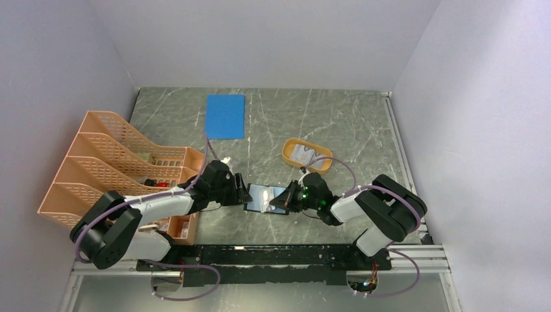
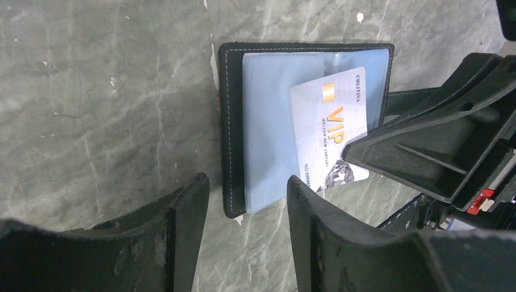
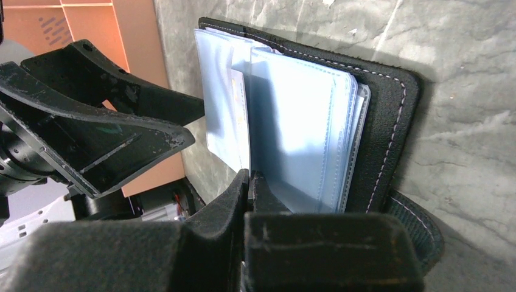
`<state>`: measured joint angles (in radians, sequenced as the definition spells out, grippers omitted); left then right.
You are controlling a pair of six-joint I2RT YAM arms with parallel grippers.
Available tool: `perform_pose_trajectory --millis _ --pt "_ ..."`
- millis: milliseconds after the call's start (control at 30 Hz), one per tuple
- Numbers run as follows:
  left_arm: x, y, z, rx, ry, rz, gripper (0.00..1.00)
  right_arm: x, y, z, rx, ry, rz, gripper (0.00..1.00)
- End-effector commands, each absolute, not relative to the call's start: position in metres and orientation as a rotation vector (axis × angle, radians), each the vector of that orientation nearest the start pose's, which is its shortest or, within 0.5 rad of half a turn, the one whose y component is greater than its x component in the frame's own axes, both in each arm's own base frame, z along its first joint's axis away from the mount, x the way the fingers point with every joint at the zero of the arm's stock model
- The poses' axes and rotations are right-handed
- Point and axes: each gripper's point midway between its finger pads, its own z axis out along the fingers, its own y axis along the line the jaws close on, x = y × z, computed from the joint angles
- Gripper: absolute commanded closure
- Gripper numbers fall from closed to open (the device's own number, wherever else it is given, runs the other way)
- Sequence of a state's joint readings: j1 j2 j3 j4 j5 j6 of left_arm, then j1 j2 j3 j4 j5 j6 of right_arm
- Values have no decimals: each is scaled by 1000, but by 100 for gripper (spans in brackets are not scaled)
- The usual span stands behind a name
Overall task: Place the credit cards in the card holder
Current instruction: Insert the credit card into the card holder.
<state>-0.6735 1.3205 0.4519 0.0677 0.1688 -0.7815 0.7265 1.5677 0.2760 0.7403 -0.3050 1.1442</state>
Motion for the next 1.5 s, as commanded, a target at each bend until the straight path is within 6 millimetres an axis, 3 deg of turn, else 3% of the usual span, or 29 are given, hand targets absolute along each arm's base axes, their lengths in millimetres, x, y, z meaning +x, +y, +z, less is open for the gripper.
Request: perform_pose_trajectory --millis 0,967,1467 --pt "189 -235 22 -23 2574 -867 45 185 286 10 315 2464 1256 100" --pt "179 -235 13 -2 2613 -892 49 192 274 4 393 2433 1151 100" --pt "172 -243 13 16 2610 -963 53 187 286 0 402 2452 1169 100"
